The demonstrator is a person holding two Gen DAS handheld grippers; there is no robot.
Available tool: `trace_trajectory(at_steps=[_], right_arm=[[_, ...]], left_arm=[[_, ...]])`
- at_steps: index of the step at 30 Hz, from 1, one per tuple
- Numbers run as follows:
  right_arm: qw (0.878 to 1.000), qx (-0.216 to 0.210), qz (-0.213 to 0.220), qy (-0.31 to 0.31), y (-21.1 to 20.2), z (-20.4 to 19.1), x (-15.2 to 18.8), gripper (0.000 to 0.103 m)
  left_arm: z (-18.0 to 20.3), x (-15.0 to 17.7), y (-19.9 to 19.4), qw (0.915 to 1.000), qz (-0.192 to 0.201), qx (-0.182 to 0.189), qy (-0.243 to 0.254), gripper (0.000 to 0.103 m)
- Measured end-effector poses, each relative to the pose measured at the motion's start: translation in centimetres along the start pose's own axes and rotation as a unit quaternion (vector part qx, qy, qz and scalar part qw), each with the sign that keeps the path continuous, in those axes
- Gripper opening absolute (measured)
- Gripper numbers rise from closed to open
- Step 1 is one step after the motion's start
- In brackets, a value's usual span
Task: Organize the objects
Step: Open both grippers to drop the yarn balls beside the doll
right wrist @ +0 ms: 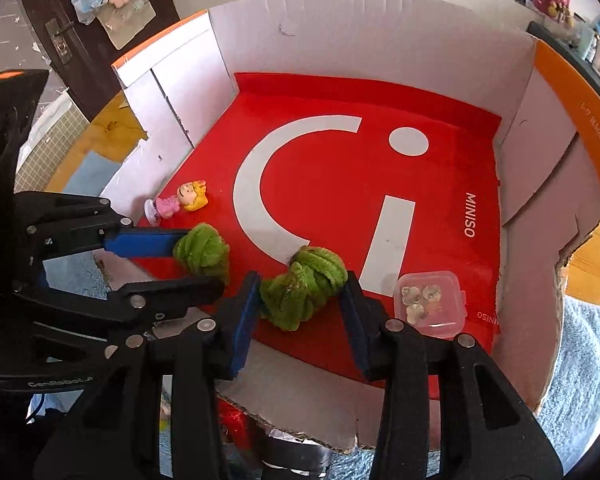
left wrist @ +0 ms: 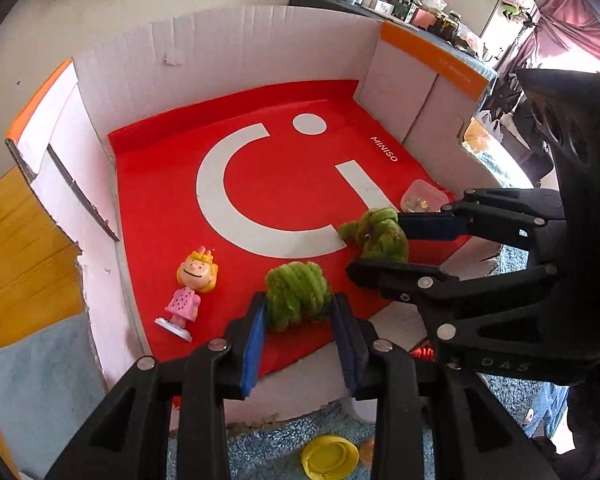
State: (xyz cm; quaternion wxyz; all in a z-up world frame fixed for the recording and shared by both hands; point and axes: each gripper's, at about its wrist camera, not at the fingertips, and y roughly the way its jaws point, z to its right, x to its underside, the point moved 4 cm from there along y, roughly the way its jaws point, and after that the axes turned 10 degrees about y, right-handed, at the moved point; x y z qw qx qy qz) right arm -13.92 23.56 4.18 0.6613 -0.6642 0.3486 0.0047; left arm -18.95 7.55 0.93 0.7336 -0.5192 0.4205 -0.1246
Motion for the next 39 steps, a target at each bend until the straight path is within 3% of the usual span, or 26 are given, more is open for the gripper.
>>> trace_trajectory(at_steps=[7, 13, 36, 39], right_arm=[[1.000, 0.001, 0.007, -0.003, -0.3, 0.0, -0.3, 0.041], [1.000, 0.010, 0.019, -0.003, -0.5, 0.0, -0.4, 0.050], [0.999, 0.019, 0.030, -0.003, -1.1, 0.0, -0.9, 0.051], [0.999, 0.020, 0.037, -0.001, -1.7, 0.0, -0.9, 0.051]], left_arm=[[0.0, 0.1, -0.1, 1.0000, 0.002, 0.002, -0.001, 0.040], [-0.3, 0.0, -0.2, 0.9999, 0.005, 0.004, -0.008, 0.046], [-0.3, -0.1, -0.9, 0.9998, 0.018, 0.005, -0.010, 0.046], [-0.3, -0.1, -1.2, 0.9996, 0.025, -0.001, -0.011, 0.055]])
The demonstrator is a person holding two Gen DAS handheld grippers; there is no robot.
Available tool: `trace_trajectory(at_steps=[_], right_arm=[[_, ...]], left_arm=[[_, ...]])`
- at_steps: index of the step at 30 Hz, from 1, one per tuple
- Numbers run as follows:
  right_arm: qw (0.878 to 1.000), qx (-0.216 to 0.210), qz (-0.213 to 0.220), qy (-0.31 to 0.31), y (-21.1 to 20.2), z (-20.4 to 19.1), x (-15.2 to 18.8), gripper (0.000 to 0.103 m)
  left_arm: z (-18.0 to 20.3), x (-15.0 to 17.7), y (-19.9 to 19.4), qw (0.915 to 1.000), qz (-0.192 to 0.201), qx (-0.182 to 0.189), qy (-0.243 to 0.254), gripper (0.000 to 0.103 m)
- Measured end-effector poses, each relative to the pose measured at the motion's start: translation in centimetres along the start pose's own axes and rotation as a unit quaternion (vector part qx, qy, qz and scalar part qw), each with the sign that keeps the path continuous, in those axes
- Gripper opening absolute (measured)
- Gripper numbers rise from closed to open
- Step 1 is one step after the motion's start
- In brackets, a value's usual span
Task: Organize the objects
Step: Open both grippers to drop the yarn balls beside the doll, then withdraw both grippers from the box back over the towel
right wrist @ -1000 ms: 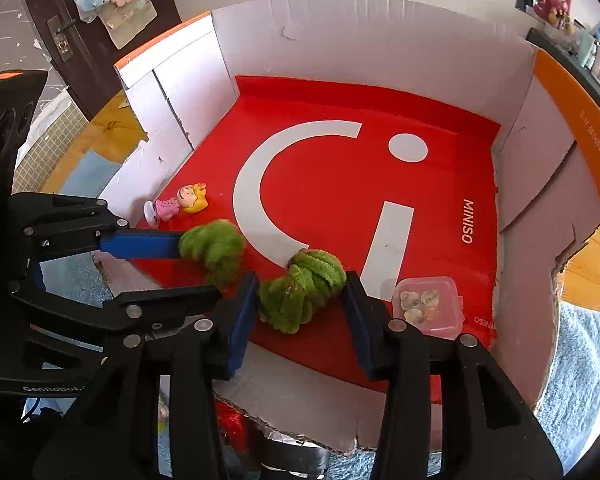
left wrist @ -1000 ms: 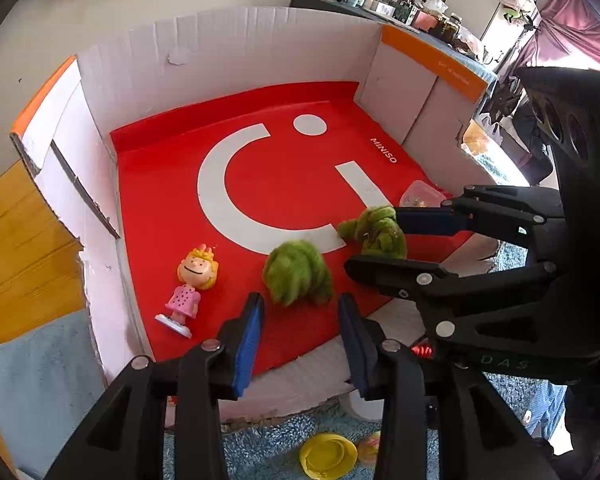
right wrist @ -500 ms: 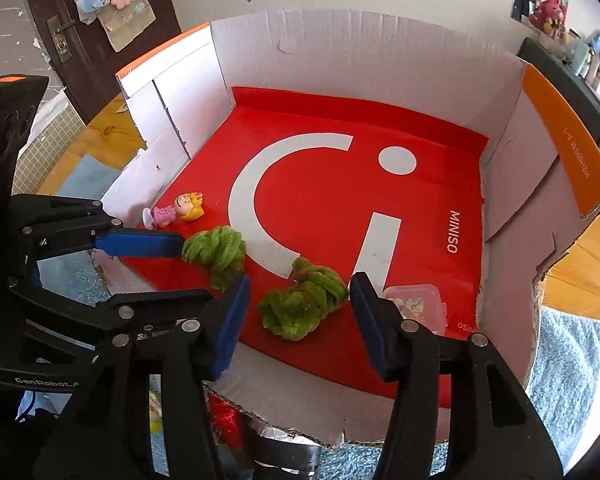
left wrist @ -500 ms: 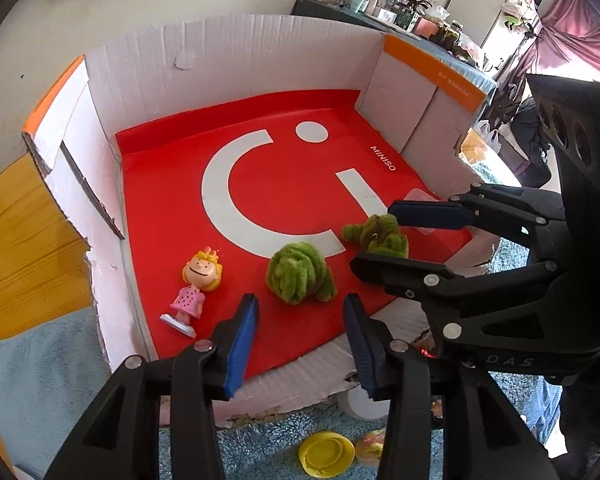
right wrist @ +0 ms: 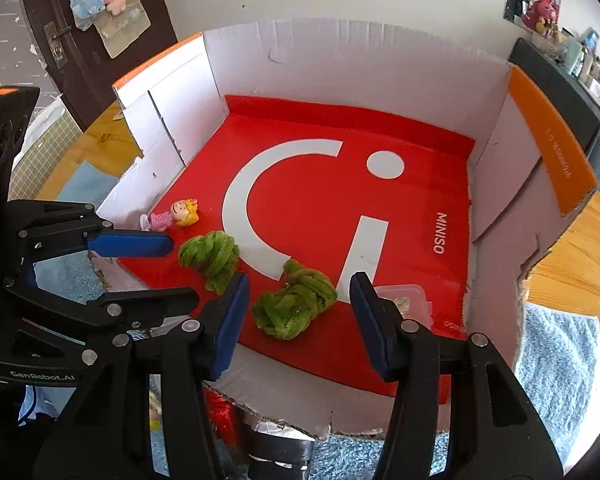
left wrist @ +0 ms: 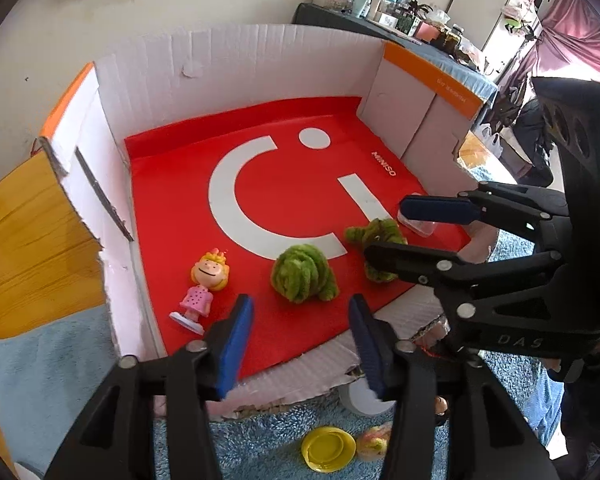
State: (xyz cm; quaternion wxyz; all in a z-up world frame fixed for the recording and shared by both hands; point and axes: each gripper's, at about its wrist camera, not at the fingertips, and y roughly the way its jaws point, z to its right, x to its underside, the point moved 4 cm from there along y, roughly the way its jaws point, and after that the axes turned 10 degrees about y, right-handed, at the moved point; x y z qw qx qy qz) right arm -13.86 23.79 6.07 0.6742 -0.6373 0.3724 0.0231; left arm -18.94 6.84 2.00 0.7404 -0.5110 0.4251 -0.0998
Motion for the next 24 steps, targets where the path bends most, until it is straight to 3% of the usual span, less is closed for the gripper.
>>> trace_trajectory(at_steps=[3, 6, 13, 19, 24], right_arm=[[1.000, 0.001, 0.010, 0.004, -0.6, 0.1, -0.1, 0.053], [1.000, 0.001, 0.024, 0.010, -1.5, 0.2, -0.2, 0.062], [0.997, -0.001, 0.065, 0.029, -4.4, 0.4, -0.2, 0.064], [0.992, -0.011, 0.115, 0.049, -7.3, 0.1, 0.9, 0.075], [0.988, 0.019, 0.147, 0.039, -9.0, -0.9, 2.4, 0.084]], left_arm=[[0.0, 0.0, -0.6, 1.0000, 0.009, -0.001, -0.001, 0.055], [0.0, 0.1, -1.5, 0.9997, 0.022, -0.007, -0.003, 0.059], [-0.2, 0.4, -4.2, 0.9975, 0.063, -0.025, -0.020, 0.070], [0.0, 1.5, -7.3, 0.9903, 0.111, -0.070, -0.045, 0.081], [0.8, 2.6, -9.1, 0.9825, 0.142, -0.109, -0.049, 0.089]])
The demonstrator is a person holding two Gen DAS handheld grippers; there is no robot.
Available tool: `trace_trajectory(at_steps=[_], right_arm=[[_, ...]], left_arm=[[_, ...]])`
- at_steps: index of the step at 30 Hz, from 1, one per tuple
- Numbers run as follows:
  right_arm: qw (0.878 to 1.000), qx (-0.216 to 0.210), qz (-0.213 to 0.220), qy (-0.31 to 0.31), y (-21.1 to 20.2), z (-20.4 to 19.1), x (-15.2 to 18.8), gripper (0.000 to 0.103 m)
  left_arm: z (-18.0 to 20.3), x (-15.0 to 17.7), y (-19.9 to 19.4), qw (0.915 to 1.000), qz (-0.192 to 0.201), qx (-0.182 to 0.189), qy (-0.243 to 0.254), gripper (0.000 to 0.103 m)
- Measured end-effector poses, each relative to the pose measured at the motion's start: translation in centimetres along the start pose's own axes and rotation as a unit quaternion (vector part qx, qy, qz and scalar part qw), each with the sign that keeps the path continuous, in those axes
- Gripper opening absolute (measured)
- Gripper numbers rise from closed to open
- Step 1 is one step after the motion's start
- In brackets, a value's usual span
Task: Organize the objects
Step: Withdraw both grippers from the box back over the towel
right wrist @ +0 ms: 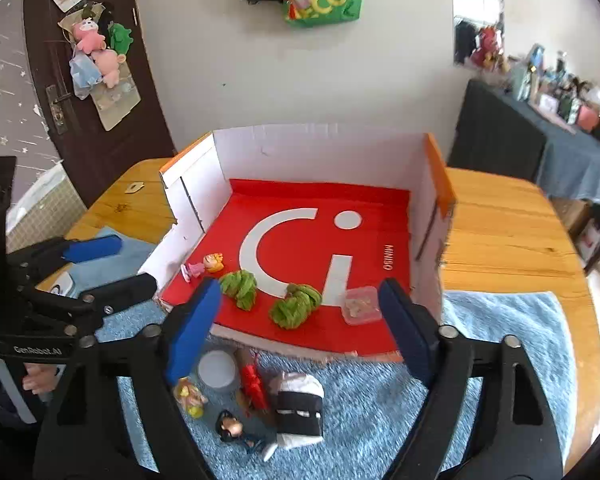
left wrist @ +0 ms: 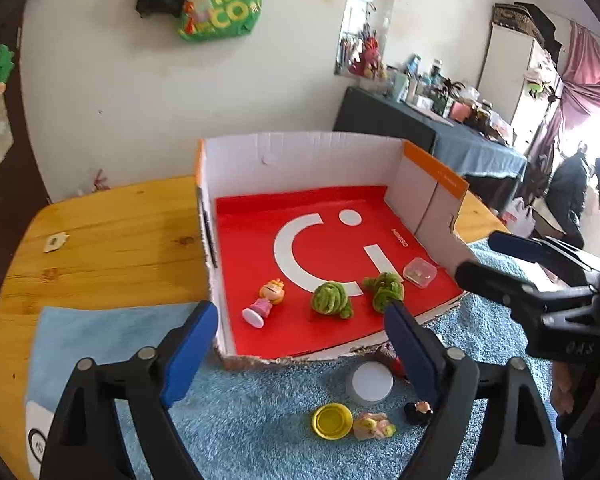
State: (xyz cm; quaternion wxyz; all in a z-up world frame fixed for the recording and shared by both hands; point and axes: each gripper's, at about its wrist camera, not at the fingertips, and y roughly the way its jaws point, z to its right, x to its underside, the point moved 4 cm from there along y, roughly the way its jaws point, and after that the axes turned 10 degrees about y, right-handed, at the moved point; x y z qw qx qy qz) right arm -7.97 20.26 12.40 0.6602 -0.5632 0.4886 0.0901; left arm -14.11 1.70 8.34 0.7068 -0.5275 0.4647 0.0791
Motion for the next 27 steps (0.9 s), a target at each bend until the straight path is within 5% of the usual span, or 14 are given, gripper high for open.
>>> trace_trajectory(at_steps=[8, 27], right_arm=[[1.000, 0.007, 0.025, 0.003, -2.0, -0.5, 2.2, 0.088], [0.999, 0.024, 0.033, 0.030, -2.7, 0.7, 8.0, 0.088]], left_arm=[[0.6, 1.9, -1.4, 0.9994, 0.016, -0.016, -0.025, 0.098], [2.9, 7.2, -2.2, 0.9980, 0.026, -0.048, -0.030, 0.098]])
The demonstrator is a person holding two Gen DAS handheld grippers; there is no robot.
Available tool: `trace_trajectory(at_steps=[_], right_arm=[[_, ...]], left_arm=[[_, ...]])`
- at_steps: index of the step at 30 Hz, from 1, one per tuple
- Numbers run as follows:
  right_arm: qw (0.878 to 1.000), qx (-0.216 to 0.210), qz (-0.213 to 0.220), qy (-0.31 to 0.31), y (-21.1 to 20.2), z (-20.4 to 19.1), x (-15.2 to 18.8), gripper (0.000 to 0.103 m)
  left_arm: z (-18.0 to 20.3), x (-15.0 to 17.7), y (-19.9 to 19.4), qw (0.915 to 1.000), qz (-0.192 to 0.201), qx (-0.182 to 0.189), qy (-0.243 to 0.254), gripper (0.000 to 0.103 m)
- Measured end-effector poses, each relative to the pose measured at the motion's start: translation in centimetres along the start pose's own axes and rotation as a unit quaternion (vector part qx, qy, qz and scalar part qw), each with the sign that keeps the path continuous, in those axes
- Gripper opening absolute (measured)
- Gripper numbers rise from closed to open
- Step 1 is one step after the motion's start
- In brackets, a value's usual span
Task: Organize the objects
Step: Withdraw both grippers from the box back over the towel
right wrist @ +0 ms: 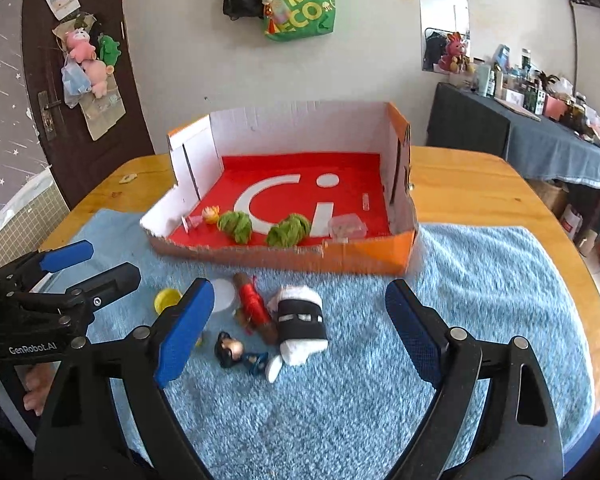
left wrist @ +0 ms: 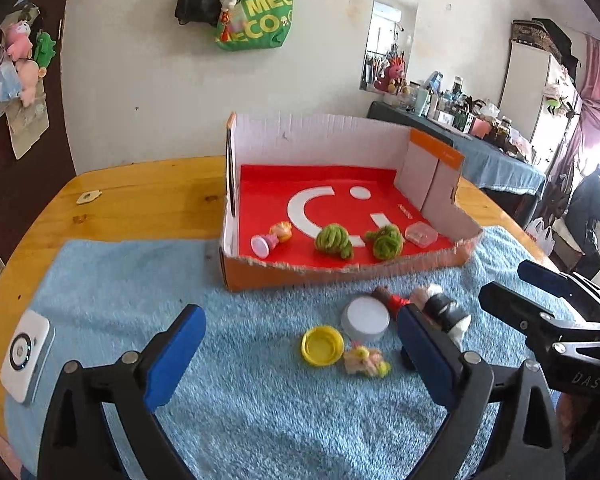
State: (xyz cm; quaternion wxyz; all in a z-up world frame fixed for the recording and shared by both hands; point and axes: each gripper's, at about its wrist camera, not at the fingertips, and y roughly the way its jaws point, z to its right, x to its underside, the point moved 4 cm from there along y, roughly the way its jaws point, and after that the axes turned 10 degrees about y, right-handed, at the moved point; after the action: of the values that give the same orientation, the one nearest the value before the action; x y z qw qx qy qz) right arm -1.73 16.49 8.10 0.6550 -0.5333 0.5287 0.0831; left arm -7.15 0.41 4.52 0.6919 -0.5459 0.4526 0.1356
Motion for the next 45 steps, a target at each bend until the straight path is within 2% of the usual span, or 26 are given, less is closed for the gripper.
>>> trace_trajectory(at_steps=[8, 22, 36, 45], right_arm=[[1.000, 0.020, -0.003, 0.007, -0.4, 0.2, 2.5, 0.088], [0.999, 0.020, -0.021, 0.021, -1.2, 0.1, 5.9, 0.088], [0.999, 0.023, -0.025, 0.019, -1.2, 0.1, 6.3, 0.088], [0.999, 0.025, -0.034, 0.030, 0.5, 0.9, 4.7, 0.088]], left_arm=[[0.5, 2.5, -0.3, 0.9999, -0.011, -0.001, -0.006, 0.098], [0.9, 5.7, -1.6, 0.9998, -0.020, -0.002, -0.004, 0.098], [1.1, 6.0, -1.6, 0.9996, -0.026, 0.003, -0.001, 0.098], [0.3, 4.8, 0.2, 0.9991, -0.042, 0.003, -0.003, 0.098]])
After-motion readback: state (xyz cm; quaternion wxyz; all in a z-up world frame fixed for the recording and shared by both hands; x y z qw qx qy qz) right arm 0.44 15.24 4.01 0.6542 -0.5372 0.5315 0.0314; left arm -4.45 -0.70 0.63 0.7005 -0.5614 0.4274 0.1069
